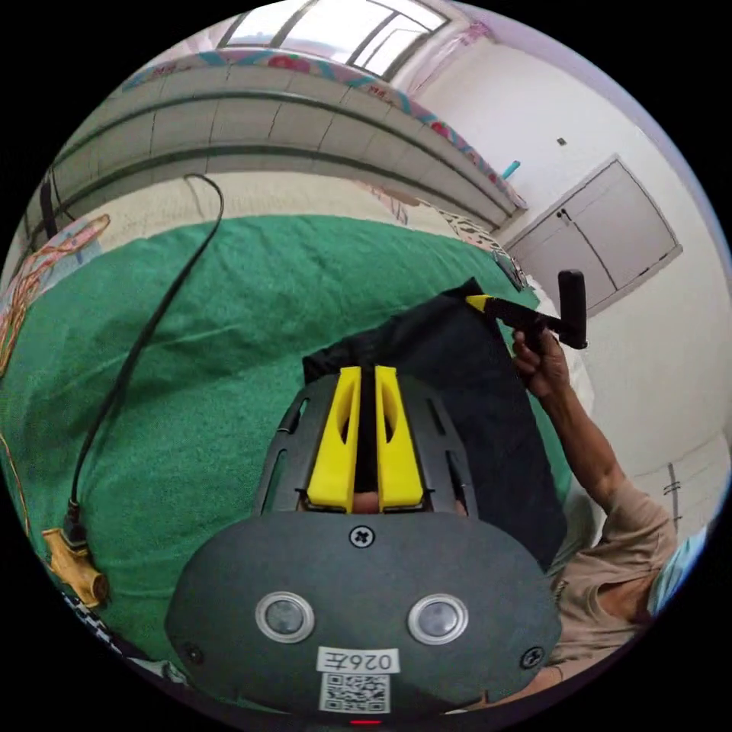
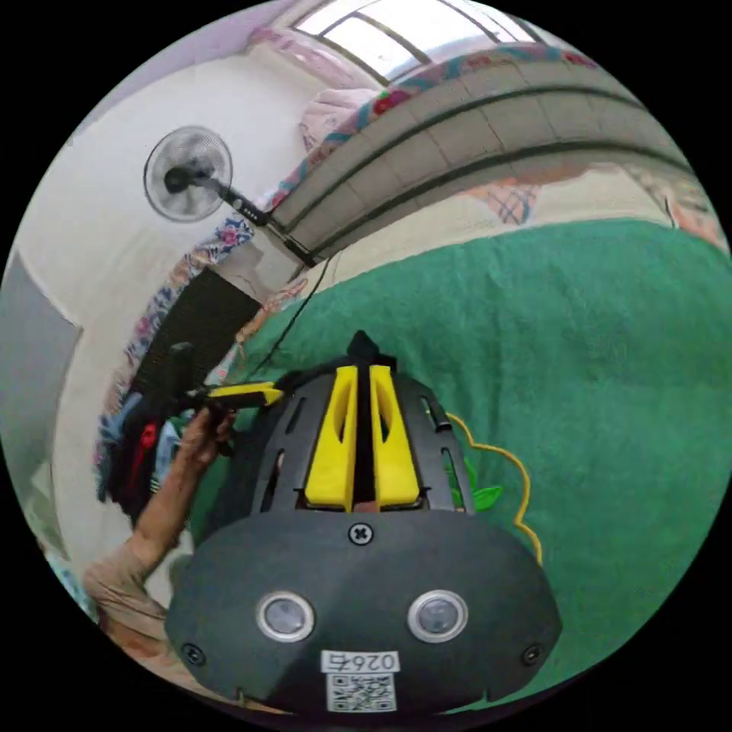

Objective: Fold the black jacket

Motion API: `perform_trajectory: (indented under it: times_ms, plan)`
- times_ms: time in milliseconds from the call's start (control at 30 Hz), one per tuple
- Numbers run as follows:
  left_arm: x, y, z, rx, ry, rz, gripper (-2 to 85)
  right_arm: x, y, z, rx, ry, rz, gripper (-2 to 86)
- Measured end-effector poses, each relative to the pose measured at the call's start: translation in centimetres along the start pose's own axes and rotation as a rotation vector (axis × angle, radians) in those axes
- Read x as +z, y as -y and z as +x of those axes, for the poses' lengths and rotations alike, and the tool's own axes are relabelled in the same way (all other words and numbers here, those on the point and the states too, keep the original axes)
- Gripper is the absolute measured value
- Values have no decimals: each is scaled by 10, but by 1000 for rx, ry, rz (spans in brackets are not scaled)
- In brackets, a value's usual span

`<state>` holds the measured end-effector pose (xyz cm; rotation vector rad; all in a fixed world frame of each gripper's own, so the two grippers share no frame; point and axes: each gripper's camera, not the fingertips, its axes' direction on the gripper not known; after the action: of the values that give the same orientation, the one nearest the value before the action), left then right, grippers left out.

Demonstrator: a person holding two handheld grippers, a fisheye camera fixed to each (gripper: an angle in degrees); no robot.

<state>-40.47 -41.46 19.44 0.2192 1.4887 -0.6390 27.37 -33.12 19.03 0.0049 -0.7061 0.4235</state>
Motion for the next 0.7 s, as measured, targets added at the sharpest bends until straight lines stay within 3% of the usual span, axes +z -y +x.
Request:
perform_trajectory:
  times_ms: [67,233,333,400,500,567,633,700]
  plan:
    - [-18,-21,-6,-34,-23,70,6,3,5,5,-10,-48,-72,38]
    - [-125,-87,31,12,90,450,-9,-80,-13,-11,-97,-87,131,29]
    - [-193,-126,103,210,197,598,-9,-159,-53,-52,-283,-164,341,3]
    - [-227,-155,150,344,218,732,-9,-220,-98,-81,-370,-253,600,-7]
    - [-267,-203,204,476,6,1028,-4,-262,-149,-96,-340,-252,927,-10]
    - [-274,-204,216,556,-295,984,-5,-262,-150,-98,-393,-153,775,-10]
    - [-261,-185,214,513,-323,777,-7,-250,-138,-89,-301,-83,546,-11]
    - [-233,-170,195,355,-204,621,-7,-221,-128,-62,-224,90,340,-10]
